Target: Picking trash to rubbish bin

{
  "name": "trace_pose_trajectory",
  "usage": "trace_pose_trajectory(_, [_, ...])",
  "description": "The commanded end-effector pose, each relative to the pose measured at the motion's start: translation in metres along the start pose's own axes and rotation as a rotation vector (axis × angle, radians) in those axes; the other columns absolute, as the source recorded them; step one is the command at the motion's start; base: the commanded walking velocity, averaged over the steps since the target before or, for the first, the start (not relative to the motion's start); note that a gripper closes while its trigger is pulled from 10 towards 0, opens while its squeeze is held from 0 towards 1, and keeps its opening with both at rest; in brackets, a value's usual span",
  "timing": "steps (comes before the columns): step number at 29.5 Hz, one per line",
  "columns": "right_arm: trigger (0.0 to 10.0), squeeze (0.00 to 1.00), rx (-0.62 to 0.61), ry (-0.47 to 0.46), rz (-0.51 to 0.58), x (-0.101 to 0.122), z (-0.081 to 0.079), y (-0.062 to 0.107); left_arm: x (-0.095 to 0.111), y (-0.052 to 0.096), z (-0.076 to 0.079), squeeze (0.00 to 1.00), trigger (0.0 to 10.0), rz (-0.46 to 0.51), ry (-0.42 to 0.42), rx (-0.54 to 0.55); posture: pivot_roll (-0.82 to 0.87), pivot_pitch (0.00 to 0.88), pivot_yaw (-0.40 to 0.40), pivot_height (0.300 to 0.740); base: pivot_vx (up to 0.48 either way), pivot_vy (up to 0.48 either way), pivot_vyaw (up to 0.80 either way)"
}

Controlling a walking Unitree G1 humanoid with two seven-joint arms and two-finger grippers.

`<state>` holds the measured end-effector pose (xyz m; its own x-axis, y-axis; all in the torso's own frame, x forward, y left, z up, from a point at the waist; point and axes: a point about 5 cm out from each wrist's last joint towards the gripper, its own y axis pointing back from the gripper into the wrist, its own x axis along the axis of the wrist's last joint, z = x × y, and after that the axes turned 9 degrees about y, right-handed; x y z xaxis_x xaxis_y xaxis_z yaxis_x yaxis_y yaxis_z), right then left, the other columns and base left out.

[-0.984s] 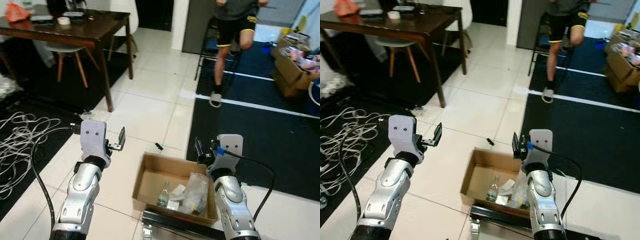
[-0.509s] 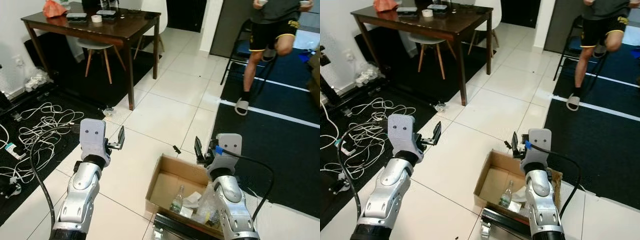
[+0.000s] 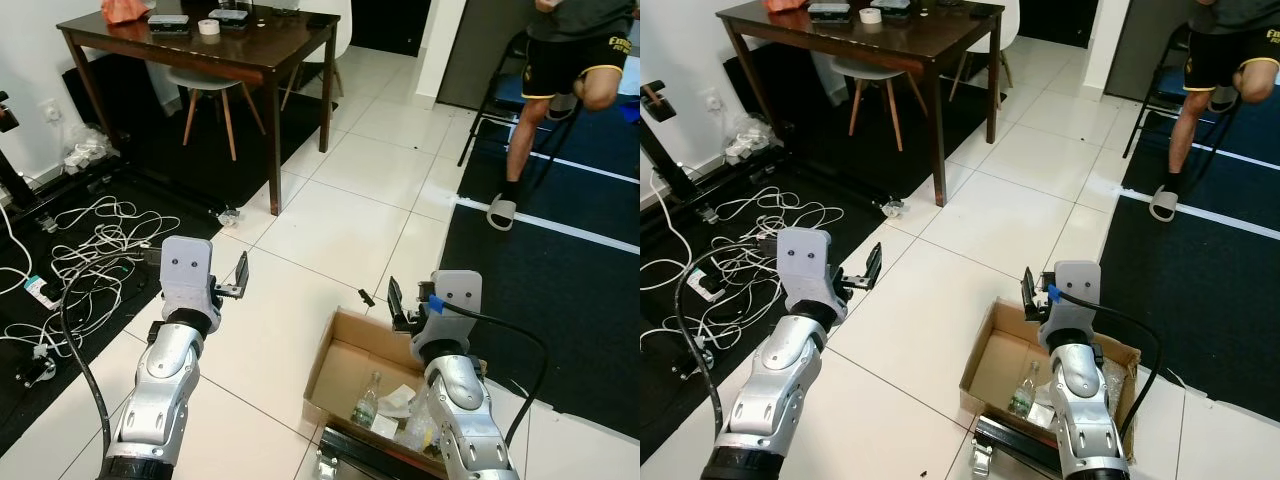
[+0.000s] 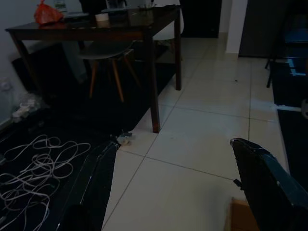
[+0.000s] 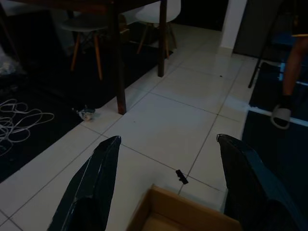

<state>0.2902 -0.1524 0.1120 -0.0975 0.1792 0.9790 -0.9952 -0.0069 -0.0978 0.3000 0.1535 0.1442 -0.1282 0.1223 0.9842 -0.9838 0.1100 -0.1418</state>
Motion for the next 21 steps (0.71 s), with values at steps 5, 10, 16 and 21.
trace_pose_trajectory(5, [10.0, 0.0, 0.018, 0.007, -0.008, 0.0018, 0.0003, -0.001, -0.0049, 0.0026, -0.0007, 0.0, 10.0, -0.026, 0.002, 0.019, 0.0, 0.082, -0.032, 0.74, 0.0, 0.0, 0.8])
trace_pose_trajectory(10, [10.0, 0.0, 0.015, 0.011, -0.004, 0.0041, 0.0027, -0.0057, -0.002, -0.0022, -0.0003, 0.0, 10.0, -0.018, 0.0, 0.018, 0.0, 0.113, -0.036, 0.74, 0.0, 0.0, 0.8])
trace_pose_trajectory(16, [10.0, 0.0, 0.013, 0.01, 0.001, 0.0061, 0.0027, -0.0071, -0.0004, -0.0048, -0.0006, 0.0, 10.0, -0.014, 0.002, 0.019, 0.0, 0.124, -0.036, 0.74, 0.0, 0.0, 0.8])
trace_pose_trajectory(21, [10.0, 0.0, 0.016, 0.009, -0.004, 0.0052, 0.0016, -0.0065, 0.0004, -0.0053, -0.0008, 0.0, 10.0, -0.012, 0.0, 0.018, 0.01, 0.121, -0.039, 0.74, 0.0, 0.0, 0.8])
